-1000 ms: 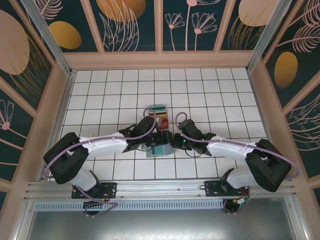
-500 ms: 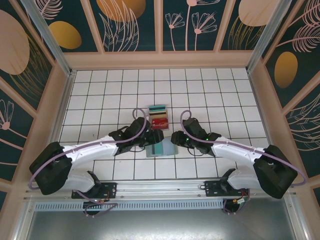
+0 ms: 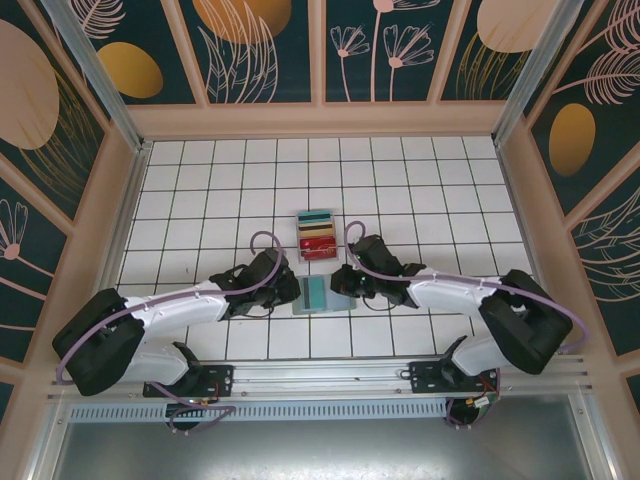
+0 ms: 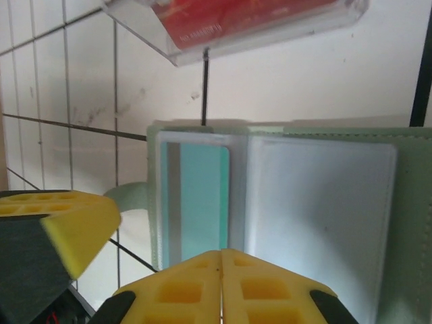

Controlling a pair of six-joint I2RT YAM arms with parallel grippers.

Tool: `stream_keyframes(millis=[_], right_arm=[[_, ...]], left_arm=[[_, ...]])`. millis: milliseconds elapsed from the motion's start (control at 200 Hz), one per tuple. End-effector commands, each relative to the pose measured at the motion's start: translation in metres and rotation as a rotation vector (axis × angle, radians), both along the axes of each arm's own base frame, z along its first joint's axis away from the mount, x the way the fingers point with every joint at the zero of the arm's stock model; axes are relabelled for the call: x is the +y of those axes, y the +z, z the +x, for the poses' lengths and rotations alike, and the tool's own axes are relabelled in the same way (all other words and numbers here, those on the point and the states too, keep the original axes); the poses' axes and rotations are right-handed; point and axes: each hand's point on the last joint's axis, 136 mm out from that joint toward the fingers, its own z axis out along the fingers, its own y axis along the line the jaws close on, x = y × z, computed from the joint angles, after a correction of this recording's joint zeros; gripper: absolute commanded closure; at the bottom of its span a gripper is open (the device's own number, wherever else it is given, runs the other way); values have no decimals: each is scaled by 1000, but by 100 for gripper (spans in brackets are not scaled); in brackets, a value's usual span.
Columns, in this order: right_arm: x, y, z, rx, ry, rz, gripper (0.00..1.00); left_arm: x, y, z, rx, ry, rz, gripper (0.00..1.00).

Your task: Take the credit cards out of the card holder

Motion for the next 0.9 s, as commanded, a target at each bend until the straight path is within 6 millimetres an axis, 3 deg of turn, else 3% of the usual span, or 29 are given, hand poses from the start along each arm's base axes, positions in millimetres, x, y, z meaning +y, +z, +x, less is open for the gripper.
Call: stream_keyframes(millis=[0,140,581,896], right_arm=[[17,5,-2,23,36,68,92],[19,2,0,26,40,72,89],[23,-11,-4,66,57,74,87],[27,-18,-5,79,69,67,84]], left_arm=[[-12,6,2,-17,-27,-54,96],[-18,5,4,-10,-39,-69,97],[-6,-31,-8,82,-31,24,99],[-3,-34,-10,90,-32,32,100]])
